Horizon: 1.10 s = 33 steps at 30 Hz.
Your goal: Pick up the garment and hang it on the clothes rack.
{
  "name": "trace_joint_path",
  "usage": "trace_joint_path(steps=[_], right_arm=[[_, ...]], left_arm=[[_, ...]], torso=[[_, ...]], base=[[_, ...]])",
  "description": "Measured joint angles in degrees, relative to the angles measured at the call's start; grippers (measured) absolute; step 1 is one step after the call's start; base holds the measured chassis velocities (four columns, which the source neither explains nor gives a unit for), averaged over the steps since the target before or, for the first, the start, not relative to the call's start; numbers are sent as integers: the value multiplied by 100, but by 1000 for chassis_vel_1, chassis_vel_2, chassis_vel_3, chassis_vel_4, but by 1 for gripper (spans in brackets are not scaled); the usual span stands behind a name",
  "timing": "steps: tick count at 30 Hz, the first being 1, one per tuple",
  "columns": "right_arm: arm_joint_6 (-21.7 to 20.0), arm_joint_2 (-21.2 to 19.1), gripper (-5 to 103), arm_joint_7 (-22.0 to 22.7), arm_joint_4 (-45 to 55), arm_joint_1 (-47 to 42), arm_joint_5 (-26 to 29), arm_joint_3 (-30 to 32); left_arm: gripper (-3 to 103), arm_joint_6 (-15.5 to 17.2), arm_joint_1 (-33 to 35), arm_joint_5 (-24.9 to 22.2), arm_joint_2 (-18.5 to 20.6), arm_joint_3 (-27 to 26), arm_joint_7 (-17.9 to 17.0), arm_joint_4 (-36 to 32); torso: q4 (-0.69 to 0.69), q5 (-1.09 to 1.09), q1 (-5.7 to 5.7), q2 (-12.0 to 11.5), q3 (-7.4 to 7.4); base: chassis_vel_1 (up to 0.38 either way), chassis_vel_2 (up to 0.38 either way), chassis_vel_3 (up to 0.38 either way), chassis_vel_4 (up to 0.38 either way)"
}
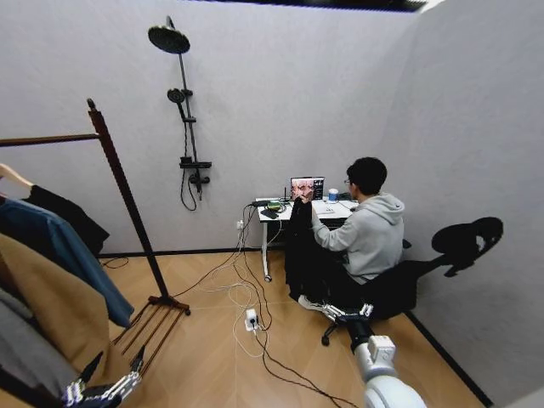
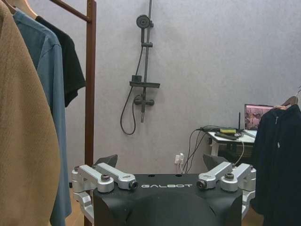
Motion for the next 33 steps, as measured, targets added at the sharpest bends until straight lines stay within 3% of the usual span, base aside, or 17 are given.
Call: trace_joint_path(steps=[33], right_arm=[[190,39,100,-25,-13,-149,-25,30]], left_arm=[[100,0,0,0,0,0,-1,0]], torso=[[0,0,0,0,0]], base=[[119,-126,-123,116]])
